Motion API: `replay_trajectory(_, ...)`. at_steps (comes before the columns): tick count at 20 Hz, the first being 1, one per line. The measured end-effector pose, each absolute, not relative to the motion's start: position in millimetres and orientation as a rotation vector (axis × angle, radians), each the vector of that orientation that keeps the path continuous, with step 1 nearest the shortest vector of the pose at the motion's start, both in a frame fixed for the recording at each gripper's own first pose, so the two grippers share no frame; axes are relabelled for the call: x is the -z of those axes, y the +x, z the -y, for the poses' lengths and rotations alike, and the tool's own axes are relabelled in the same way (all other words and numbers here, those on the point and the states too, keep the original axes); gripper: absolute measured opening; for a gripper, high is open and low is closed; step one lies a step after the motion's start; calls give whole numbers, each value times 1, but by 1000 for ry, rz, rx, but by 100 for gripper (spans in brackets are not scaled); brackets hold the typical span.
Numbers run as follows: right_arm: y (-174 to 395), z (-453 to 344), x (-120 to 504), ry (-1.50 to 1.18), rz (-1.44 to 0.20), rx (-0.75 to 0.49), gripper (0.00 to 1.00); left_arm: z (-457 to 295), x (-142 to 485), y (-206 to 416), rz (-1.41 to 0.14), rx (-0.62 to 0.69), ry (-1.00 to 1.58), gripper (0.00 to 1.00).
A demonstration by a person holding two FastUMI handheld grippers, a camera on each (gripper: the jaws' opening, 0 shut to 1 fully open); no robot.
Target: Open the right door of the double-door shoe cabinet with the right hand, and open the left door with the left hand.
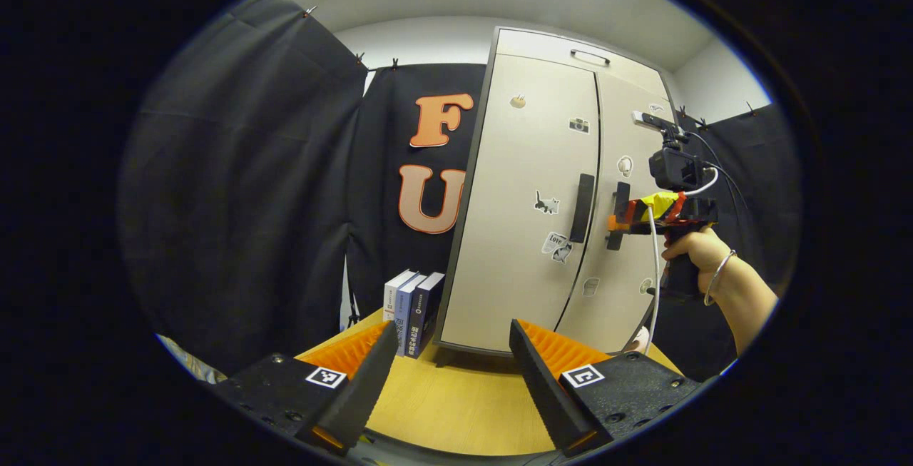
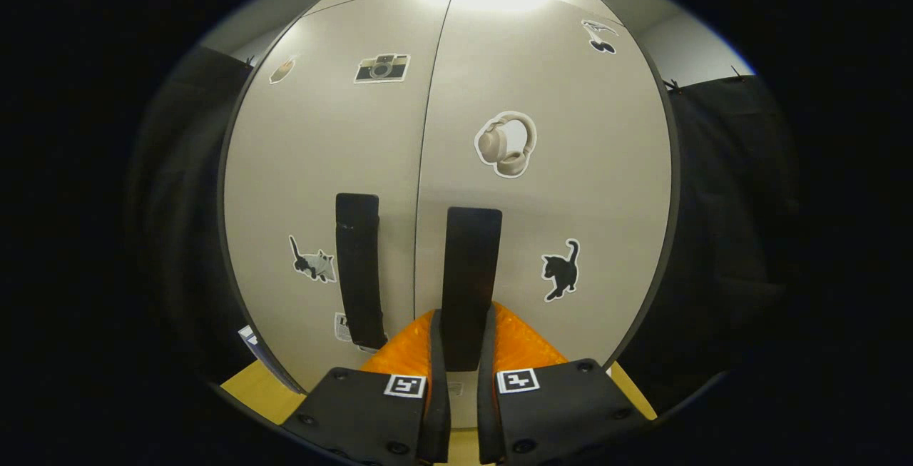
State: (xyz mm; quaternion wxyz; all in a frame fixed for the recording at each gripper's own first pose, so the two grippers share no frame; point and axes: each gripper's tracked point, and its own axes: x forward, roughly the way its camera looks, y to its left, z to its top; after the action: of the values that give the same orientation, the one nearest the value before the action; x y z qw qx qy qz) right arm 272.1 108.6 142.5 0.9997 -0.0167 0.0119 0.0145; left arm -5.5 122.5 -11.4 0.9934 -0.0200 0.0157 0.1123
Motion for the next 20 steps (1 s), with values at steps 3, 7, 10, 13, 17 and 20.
replay_trajectory(3, 264, -104, -143, -57, -12, -48, 23, -117, 11, -15, -30, -221, -52, 95)
replay_trajectory(7, 248, -97, -141, -76, 0, -55, 23, -108, 5, -24, -24, -209, -29, 95)
replay_trajectory(10, 238, -91, -140, -80, 6, -68, 23, -101, 1, -28, -12, -204, -26, 95)
replay_trajectory(13, 220, -96, -130, -47, -20, -112, 23, -93, -3, -32, -6, -190, -26, 94)
replay_trajectory(17, 207, -39, -105, -257, -5, -13, 7, -79, -5, -35, 2, -173, -18, 95)
replay_trajectory(20, 201, -46, -122, -166, 32, -58, 7, -72, -1, -30, -11, -176, -18, 95)
